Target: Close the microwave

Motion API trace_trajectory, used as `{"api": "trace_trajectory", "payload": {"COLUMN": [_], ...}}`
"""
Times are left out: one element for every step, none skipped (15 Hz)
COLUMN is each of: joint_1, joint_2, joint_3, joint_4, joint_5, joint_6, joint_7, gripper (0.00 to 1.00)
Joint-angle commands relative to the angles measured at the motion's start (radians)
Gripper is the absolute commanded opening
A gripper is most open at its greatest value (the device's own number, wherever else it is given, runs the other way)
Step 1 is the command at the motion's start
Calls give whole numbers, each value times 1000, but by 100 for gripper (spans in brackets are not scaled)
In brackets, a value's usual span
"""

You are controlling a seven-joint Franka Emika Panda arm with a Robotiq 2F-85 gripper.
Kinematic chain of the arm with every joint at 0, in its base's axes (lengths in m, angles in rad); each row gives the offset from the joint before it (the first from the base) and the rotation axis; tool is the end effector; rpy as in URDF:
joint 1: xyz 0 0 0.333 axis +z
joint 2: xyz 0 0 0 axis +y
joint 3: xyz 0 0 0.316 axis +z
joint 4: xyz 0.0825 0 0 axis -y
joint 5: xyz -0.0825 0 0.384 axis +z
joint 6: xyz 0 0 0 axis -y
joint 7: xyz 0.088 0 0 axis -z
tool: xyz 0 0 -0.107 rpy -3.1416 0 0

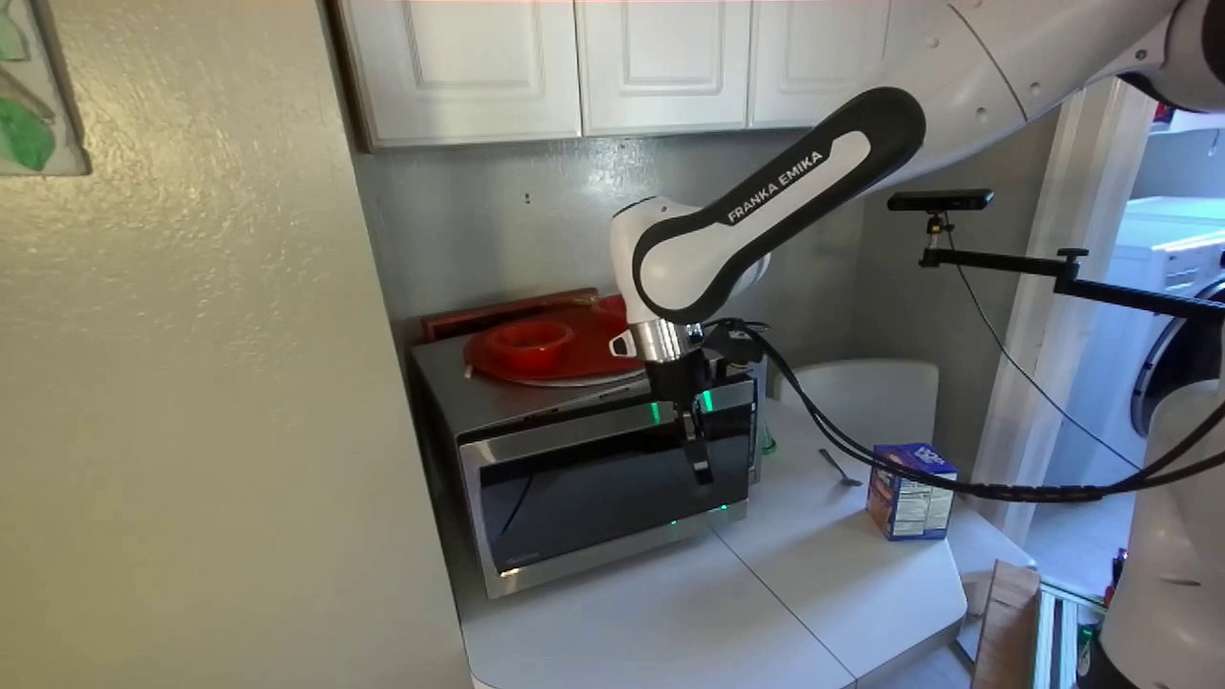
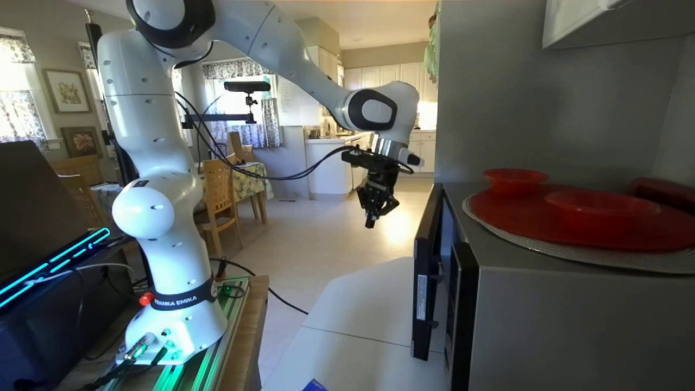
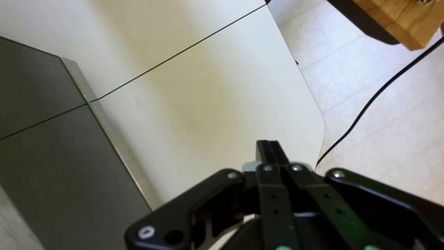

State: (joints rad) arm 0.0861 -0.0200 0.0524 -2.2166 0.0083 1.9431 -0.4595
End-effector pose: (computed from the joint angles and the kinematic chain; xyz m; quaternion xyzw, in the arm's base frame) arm 0.4893 0.0688 0.3669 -0.9486 -0.2902 0.1243 0.0233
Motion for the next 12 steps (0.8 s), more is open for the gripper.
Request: {"api": "trace_trajectory", "payload": {"joint_1": [-40,-50,-58,-64,-67,-68,-68,-69,-69,-69,-69,-69], "joint_2": [25,32,36,37,34,30,19,41,41,41,41,41], "joint_3": [-28,-34,-39,-42,-44,-44,-44,-42,-42,-42,-42,-42], "joint_4": [-33,-37,-44,-49,-58,-65,-73,-44,-45,-45,-45,-45], "joint_5": [73,86,97,107,114,110,99,81,80,80,80,80], "joint_6": [85,108,133,157,184,215,245,190,198,198,198,198], "joint_7": [82,109,139,172,209,255,304,233,242,241,241,241], "gripper": [0,0,0,0,0,0,0,0,1,1,1,1]}}
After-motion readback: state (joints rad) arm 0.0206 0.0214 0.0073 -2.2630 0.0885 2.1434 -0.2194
